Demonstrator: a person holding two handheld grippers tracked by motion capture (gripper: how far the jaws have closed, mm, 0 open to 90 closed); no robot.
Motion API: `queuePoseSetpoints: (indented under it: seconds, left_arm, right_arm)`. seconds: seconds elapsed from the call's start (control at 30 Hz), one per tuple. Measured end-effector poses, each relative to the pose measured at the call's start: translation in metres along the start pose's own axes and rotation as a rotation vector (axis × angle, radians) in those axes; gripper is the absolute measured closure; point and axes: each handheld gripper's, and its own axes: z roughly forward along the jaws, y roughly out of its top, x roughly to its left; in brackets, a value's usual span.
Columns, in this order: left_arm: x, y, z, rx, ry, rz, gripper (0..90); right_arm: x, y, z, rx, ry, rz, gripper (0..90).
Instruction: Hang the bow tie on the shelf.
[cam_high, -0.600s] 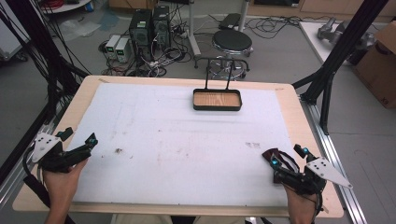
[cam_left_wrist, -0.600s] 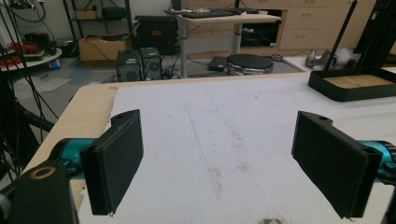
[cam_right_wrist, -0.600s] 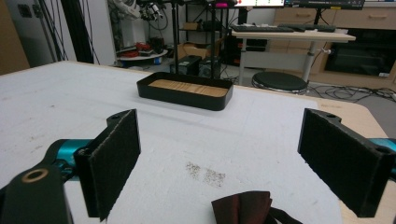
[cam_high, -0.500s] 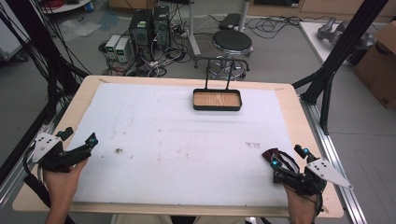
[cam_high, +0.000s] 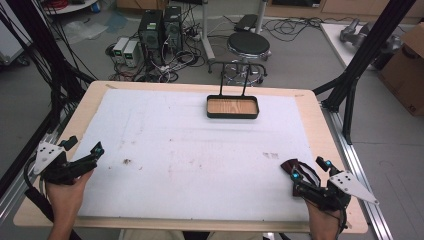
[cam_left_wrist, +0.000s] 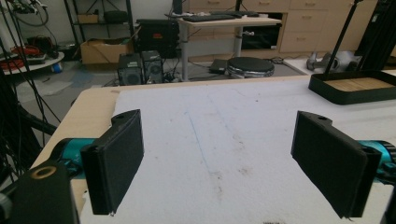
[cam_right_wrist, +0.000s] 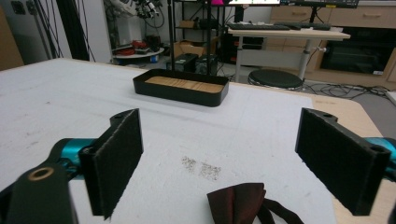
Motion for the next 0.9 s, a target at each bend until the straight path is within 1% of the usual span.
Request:
queuePoseSetpoints:
  seconds: [0.13, 0.17, 0.27, 0.3, 0.33, 0.4, 0.47, 0.5, 0.53, 0.63, 0.67, 0.7, 0.73, 0.77, 0.8, 0.9]
  left_arm:
    - [0.001, 0.001, 0.0, -0.004, 0.001, -0.005, 17.5]
    - [0.001, 0.001, 0.0, -0.008, 0.002, -0.008, 17.5]
    - [0.001, 0.001, 0.001, -0.008, 0.003, -0.007, 17.5]
    - [0.001, 0.001, 0.001, -0.008, 0.003, -0.007, 17.5]
    - [0.001, 0.001, 0.001, -0.008, 0.003, -0.009, 17.5]
    - [0.001, 0.001, 0.002, -0.006, 0.001, -0.01, 17.5]
    - [0.001, 0.001, 0.003, -0.005, 0.001, -0.005, 17.5]
    - [0.0, 0.001, 0.003, -0.006, 0.0, -0.004, 17.5]
    - [0.0, 0.001, 0.003, -0.006, 0.001, -0.002, 17.6]
    - [0.0, 0.001, 0.003, -0.008, 0.001, -0.002, 17.6]
    - [0.0, 0.002, 0.002, -0.009, 0.002, -0.002, 17.6]
    - [0.0, 0.002, 0.002, -0.011, 0.003, -0.002, 17.7]
    - [0.001, 0.002, 0.001, -0.011, 0.005, -0.001, 17.7]
    - [0.001, 0.002, 0.001, -0.011, 0.005, -0.001, 17.7]
    - [0.001, 0.002, 0.001, -0.012, 0.004, -0.001, 17.7]
    - [0.001, 0.002, 0.001, -0.011, 0.005, -0.002, 17.7]
  right_arm:
    - [0.001, -0.004, 0.0, 0.021, -0.013, -0.007, 17.0]
    - [0.0, -0.007, 0.001, 0.041, -0.021, -0.01, 20.4]
    - [-0.002, -0.012, 0.001, 0.085, -0.039, -0.011, 26.5]
    - [-0.002, -0.012, 0.001, 0.085, -0.039, -0.011, 26.5]
    - [-0.003, -0.014, 0.001, 0.098, -0.043, -0.015, 27.7]
    - [-0.004, -0.018, 0.002, 0.129, -0.048, -0.008, 34.2]
    - [-0.005, -0.021, 0.004, 0.156, -0.053, -0.006, 37.5]
    - [-0.005, -0.021, 0.004, 0.156, -0.053, -0.006, 37.5]
    - [-0.006, -0.024, 0.006, 0.184, -0.056, -0.002, 40.7]
    - [-0.006, -0.028, 0.009, 0.217, -0.061, 0.003, 44.5]
    - [-0.006, -0.028, 0.009, 0.217, -0.061, 0.003, 44.5]
    - [-0.006, -0.029, 0.01, 0.23, -0.063, 0.004, 45.5]
    - [-0.007, -0.031, 0.013, 0.259, -0.066, 0.007, 47.0]
    - [-0.007, -0.031, 0.013, 0.259, -0.066, 0.007, 47.0]
    - [-0.007, -0.032, 0.015, 0.275, -0.067, 0.007, 48.8]
    - [-0.008, -0.033, 0.018, 0.307, -0.069, 0.021, 50.5]
